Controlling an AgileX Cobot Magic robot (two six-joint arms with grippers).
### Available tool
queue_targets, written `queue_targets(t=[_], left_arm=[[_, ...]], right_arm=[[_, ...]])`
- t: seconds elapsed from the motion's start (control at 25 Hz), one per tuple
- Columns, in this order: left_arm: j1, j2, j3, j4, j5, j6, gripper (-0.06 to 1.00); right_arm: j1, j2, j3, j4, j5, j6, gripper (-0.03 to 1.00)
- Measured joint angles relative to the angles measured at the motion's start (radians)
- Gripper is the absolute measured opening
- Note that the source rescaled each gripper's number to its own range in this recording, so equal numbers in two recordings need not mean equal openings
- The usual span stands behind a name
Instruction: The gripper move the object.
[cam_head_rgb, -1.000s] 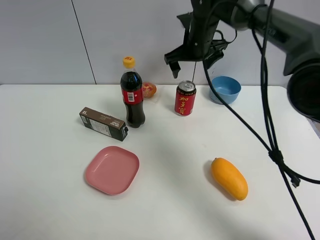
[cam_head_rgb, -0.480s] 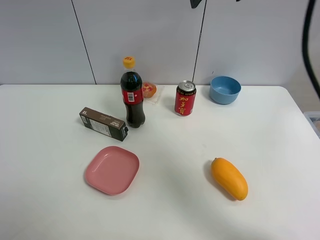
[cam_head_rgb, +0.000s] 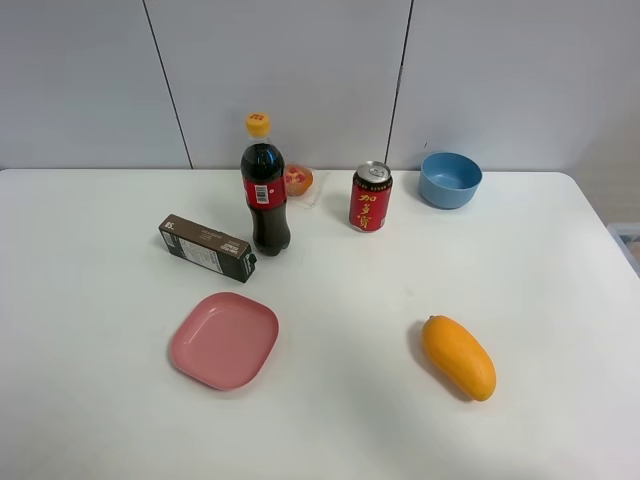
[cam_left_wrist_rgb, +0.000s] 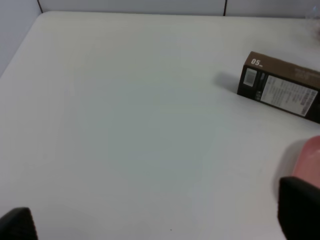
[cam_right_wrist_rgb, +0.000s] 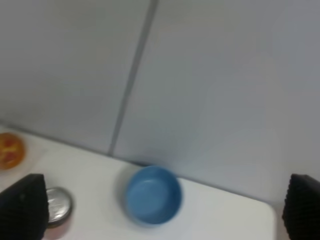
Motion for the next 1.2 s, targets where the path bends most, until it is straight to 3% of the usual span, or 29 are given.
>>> queue_targets(t=[0.16, 0.36, 0.64, 0.96, 1.2], left_arm=[[0.0, 0.0, 0.0, 0.0, 0.0, 0.0, 1.0], [0.0, 0.0, 0.0, 0.0, 0.0, 0.0, 1.0], [0.0, 0.0, 0.0, 0.0, 0.0, 0.0, 1.0], [0.0, 0.0, 0.0, 0.0, 0.0, 0.0, 1.0], [0.0, 0.0, 0.0, 0.001, 0.0, 0.0, 1.0]], right_arm=[[-0.085, -0.05, 0.0, -0.039, 0.0, 0.0, 0.81], [-0.252, -0.103, 0.0, -0.049, 0.0, 0.0, 0.81], [-0.443, -0.148, -0.001, -0.004, 0.0, 0.0, 0.81], [-0.465, -0.305, 0.04, 0.014, -0.001, -0.008, 0.81], [-0.465, -0.586, 0.375, 0.006, -0.001, -0.017, 0.79]])
